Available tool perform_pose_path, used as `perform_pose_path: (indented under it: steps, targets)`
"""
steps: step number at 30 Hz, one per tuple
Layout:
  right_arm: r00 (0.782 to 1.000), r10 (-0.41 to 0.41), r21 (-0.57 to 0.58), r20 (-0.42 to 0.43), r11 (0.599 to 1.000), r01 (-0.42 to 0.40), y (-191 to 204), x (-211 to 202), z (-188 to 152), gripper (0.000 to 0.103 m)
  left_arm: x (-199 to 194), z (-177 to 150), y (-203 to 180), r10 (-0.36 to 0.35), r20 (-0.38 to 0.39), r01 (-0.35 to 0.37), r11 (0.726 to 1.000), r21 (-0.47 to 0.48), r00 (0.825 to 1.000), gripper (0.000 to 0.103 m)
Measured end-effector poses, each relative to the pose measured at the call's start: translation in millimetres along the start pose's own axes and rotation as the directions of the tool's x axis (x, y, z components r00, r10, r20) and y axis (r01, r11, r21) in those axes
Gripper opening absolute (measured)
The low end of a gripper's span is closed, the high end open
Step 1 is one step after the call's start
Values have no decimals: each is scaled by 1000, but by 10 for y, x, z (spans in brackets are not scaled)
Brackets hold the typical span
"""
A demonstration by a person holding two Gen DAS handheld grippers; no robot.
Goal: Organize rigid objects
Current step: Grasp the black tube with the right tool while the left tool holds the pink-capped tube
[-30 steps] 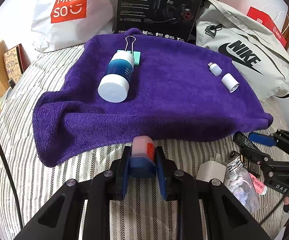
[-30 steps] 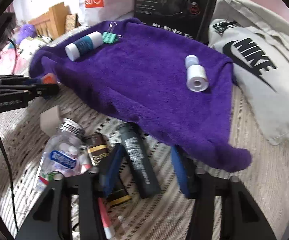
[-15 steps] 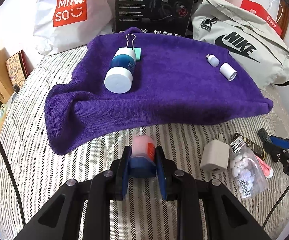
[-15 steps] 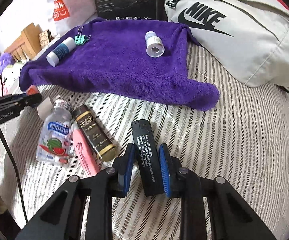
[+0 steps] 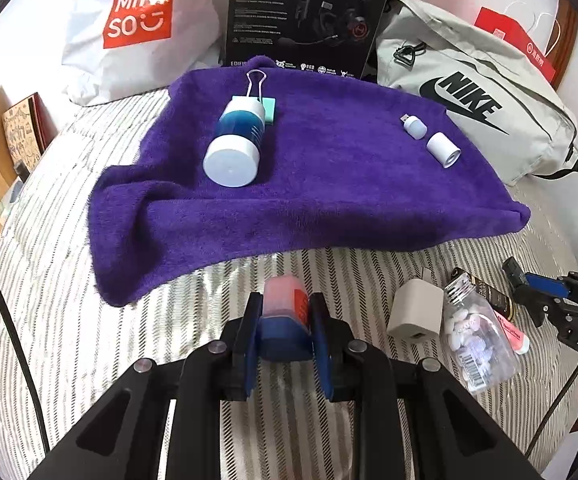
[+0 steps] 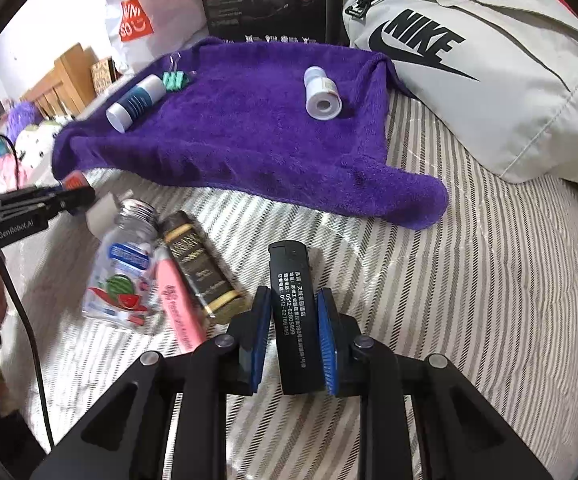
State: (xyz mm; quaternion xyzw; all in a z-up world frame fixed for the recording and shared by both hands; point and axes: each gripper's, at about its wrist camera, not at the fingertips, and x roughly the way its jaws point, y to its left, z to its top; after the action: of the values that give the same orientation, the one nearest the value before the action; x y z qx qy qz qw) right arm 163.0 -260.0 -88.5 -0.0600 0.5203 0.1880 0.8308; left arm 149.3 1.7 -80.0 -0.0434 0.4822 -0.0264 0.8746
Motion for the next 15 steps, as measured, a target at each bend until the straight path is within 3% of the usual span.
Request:
perform_pose_path:
  steps: [15]
  targets:
    - [998,25,18,54,999,-26,41,-250,269,23,-354,210,30,14,60,-16,1000,26,998,23]
